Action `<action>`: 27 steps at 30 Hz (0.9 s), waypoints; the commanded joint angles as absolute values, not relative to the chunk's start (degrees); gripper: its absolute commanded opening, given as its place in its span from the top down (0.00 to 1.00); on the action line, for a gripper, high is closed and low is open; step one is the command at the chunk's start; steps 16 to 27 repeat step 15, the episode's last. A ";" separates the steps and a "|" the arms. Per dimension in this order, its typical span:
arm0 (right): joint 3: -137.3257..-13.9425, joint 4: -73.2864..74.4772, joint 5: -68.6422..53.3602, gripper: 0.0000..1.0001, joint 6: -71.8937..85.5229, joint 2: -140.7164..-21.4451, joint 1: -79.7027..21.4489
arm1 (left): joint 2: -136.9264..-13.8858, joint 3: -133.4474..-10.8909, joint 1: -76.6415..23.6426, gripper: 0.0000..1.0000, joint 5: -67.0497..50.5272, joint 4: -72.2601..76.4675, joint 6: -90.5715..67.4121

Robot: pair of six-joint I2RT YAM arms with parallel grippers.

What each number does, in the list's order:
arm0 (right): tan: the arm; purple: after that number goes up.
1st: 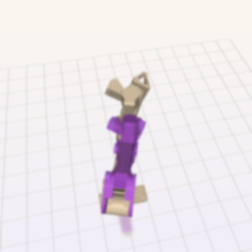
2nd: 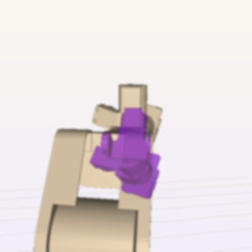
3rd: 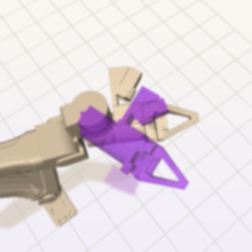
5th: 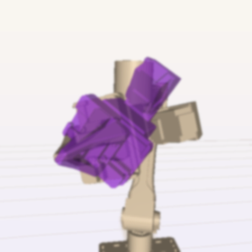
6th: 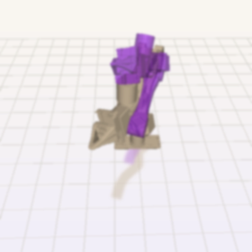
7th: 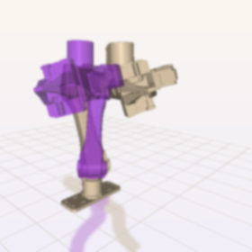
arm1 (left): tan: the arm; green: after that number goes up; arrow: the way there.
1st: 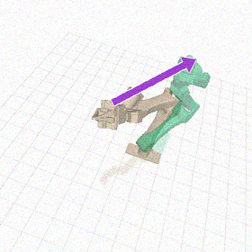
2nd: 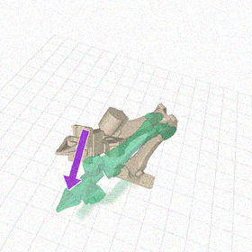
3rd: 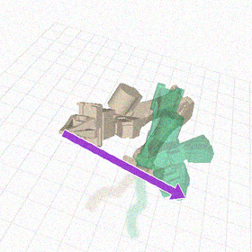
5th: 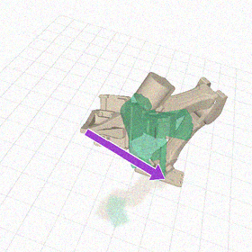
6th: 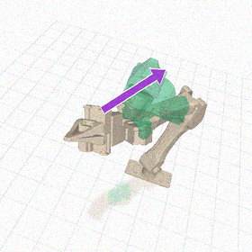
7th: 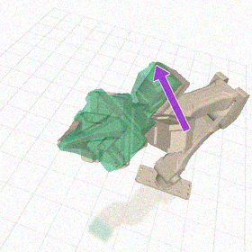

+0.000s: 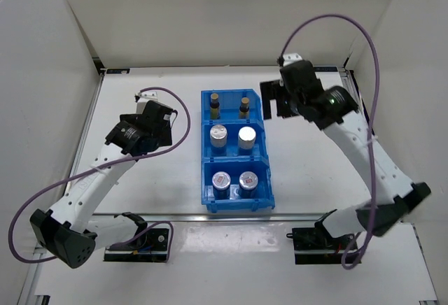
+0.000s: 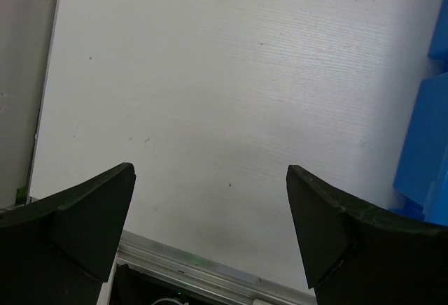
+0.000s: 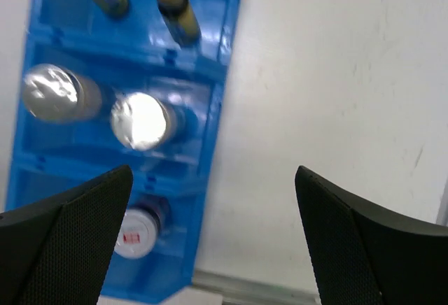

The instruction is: Organize the condiment bottles

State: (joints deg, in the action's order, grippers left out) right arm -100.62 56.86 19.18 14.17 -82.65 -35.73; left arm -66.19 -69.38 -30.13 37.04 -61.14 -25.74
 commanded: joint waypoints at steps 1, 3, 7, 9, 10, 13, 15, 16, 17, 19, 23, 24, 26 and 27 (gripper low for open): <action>-91.52 55.55 20.12 0.00 17.31 -75.79 -35.68 | -63.28 -70.75 -30.32 0.00 39.73 -60.21 -26.45; -85.10 53.45 18.47 0.00 17.31 -68.40 -35.68 | -61.35 -70.75 -30.32 0.00 40.95 -60.21 -26.46; -79.01 50.97 14.68 0.00 17.05 -59.69 -35.68 | -58.19 -69.70 -30.32 0.00 42.62 -60.21 -27.07; -79.01 53.43 15.99 0.00 17.05 -59.15 -35.68 | -55.83 -69.70 -30.32 0.00 42.63 -60.21 -27.69; -79.54 54.05 16.78 0.00 17.05 -58.63 -35.68 | -54.94 -69.00 -30.32 0.00 42.63 -60.21 -27.69; -80.16 54.84 18.11 0.00 15.56 -58.01 -35.68 | -53.17 -68.39 -30.32 0.00 43.85 -59.60 -28.82; -81.38 55.80 19.85 0.00 15.03 -57.30 -35.68 | -52.47 -67.77 -30.32 0.00 43.86 -59.59 -28.83; -81.38 55.80 19.85 0.00 15.03 -57.30 -35.68 | -52.47 -67.77 -30.32 0.00 43.86 -59.59 -28.83; -81.38 55.80 19.85 0.00 15.03 -57.30 -35.68 | -52.47 -67.77 -30.32 0.00 43.86 -59.59 -28.83; -81.38 55.80 19.85 0.00 15.03 -57.30 -35.68 | -52.47 -67.77 -30.32 0.00 43.86 -59.59 -28.83; -81.38 55.80 19.85 0.00 15.03 -57.30 -35.68 | -52.47 -67.77 -30.32 0.00 43.86 -59.59 -28.83; -81.38 55.80 19.85 0.00 15.03 -57.30 -35.68 | -52.47 -67.77 -30.32 0.00 43.86 -59.59 -28.83; -81.38 55.80 19.85 0.00 15.03 -57.30 -35.68 | -52.47 -67.77 -30.32 0.00 43.86 -59.59 -28.83; -81.38 55.80 19.85 0.00 15.03 -57.30 -35.68 | -52.47 -67.77 -30.32 0.00 43.86 -59.59 -28.83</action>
